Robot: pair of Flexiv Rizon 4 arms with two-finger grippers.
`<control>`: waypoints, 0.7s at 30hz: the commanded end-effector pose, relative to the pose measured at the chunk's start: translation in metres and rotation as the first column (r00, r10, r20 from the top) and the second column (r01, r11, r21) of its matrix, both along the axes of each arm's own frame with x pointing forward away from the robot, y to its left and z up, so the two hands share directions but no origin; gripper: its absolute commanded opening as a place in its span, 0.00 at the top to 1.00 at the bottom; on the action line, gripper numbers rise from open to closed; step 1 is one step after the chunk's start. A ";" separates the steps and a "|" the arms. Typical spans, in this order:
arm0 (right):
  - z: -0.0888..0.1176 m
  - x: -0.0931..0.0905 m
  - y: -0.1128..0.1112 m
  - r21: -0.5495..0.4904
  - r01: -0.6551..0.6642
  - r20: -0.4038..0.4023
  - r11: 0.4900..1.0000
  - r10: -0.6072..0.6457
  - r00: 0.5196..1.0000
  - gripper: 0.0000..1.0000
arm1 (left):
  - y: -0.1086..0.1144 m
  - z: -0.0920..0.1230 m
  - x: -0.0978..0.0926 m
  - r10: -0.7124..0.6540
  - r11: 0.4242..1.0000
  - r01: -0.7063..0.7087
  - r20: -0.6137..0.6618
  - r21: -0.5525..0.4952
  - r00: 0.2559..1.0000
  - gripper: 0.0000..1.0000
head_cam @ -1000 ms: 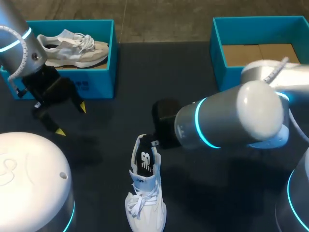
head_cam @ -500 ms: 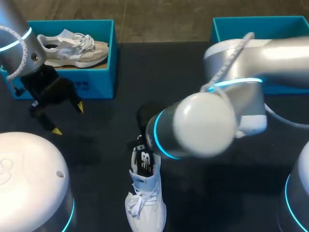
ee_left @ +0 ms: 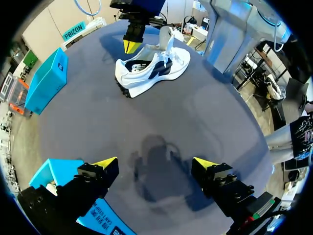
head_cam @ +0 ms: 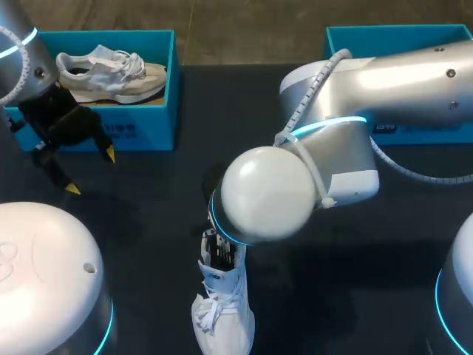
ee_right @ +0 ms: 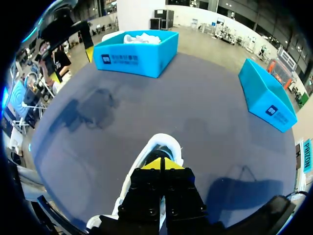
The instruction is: Take the shoe out of the shoebox, open the shoe tongue, remove and reinsert the insole, then place the shoe into the shoebox
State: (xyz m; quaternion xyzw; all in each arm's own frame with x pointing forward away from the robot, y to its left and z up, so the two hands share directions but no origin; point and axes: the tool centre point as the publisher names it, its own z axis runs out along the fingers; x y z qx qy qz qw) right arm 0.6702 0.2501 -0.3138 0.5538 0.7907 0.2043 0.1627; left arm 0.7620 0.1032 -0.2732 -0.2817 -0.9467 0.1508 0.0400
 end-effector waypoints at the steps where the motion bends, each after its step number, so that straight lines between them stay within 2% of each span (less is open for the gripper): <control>1: -0.018 -0.008 0.005 -0.023 0.104 0.042 0.994 -0.103 0.994 1.00 | 0.000 0.001 0.006 0.004 1.000 -0.004 -0.010 0.005 1.000 0.00; 12: -0.047 0.000 0.006 0.011 0.092 0.026 0.996 -0.092 0.995 1.00 | 0.002 0.002 0.010 0.053 0.999 -0.054 -0.027 -0.004 0.998 0.00; 21: -0.061 0.003 0.010 -0.027 0.117 0.049 0.993 -0.115 0.992 1.00 | 0.002 0.002 0.010 0.053 0.999 -0.054 -0.027 -0.004 0.998 0.00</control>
